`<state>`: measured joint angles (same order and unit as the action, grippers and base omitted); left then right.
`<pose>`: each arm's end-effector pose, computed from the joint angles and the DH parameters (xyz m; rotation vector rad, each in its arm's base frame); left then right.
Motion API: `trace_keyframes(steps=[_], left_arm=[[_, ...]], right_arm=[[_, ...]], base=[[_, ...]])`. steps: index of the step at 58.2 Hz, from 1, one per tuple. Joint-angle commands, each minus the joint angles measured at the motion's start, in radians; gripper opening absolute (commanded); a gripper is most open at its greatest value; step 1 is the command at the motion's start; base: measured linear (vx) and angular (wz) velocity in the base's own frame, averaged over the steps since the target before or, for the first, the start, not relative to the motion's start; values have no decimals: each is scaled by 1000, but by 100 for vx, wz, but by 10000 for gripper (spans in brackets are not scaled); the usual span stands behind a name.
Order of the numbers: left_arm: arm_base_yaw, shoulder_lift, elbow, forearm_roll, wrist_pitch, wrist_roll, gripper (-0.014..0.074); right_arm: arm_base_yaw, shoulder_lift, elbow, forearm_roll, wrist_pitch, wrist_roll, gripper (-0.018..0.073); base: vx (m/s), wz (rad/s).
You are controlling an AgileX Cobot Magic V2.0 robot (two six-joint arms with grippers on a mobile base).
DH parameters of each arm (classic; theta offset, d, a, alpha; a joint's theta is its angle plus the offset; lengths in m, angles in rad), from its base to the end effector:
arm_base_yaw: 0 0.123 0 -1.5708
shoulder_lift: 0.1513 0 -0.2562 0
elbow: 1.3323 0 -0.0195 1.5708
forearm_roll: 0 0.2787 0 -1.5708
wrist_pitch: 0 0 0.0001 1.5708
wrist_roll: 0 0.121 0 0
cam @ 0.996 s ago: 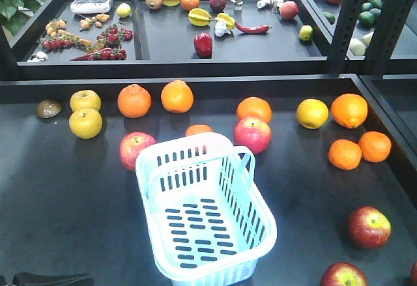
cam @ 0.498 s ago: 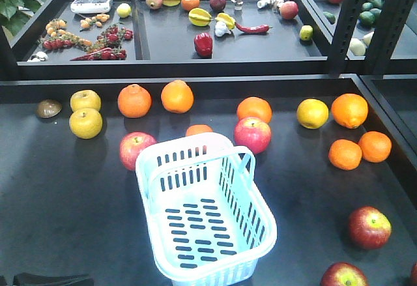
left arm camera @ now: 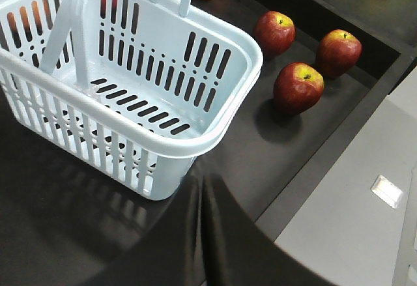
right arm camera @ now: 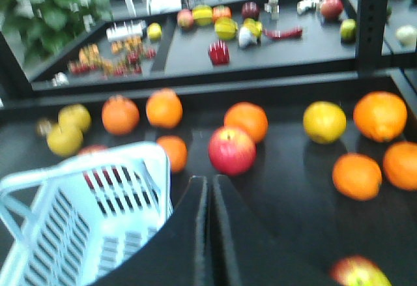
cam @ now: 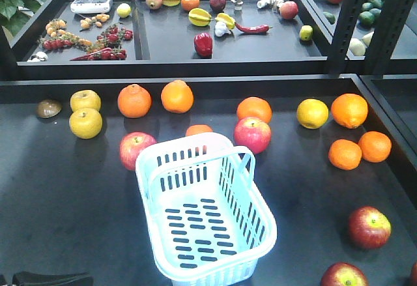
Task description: Pick three apples into basket with both arms
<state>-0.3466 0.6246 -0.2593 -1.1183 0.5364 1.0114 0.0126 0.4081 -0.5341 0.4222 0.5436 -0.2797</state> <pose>0.1532 -0.1145 0.1901 0.6052 2.0341 -0.7354 0.1640 0.0277 0.3030 -0.0788 1.8615 0.2679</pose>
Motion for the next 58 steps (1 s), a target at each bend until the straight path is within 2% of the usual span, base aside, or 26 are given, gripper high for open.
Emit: trace_keyframes(steps=[1, 8, 12, 15, 18, 24, 28, 40, 49, 58], left_arm=[[-5, 0, -24, -45, -24, -7, -6], [-5, 0, -24, -46, -22, -7, -6], [-5, 0, -24, -46, -18, -8, -6], [-5, 0, -24, -46, -16, -8, -6], [-5, 0, -24, -46, -16, -8, -6], [-5, 0, -24, -46, -22, -8, -6], [-5, 0, -24, -46, -23, -7, -6], [-5, 0, -24, -46, -25, -7, -6], [-5, 0, -24, -46, -33, -7, -6], [-5, 0, -24, -45, -59, -7, -6]], right_arm=[[-4, 95, -80, -57, 29, 19, 15], [-4, 246, -193, -218, 206, 90, 99], [-4, 325, -250, -286, 304, 119, 200], [-4, 381, -278, -328, 359, 127, 309], [-4, 424, -290, -353, 379, 131, 418], [-4, 496, -280, -368, 314, 114, 637], [-4, 529, -277, -358, 305, 114, 719], [-4, 671, -279, -345, 372, 115, 714], [-4, 809, -299, -277, 420, 88, 694], [-4, 958, -300, -260, 448, 67, 678]], base=[[0, 0], [0, 0], [0, 0], [0, 0], [0, 0], [0, 0], [0, 0], [0, 0], [0, 0], [0, 0]])
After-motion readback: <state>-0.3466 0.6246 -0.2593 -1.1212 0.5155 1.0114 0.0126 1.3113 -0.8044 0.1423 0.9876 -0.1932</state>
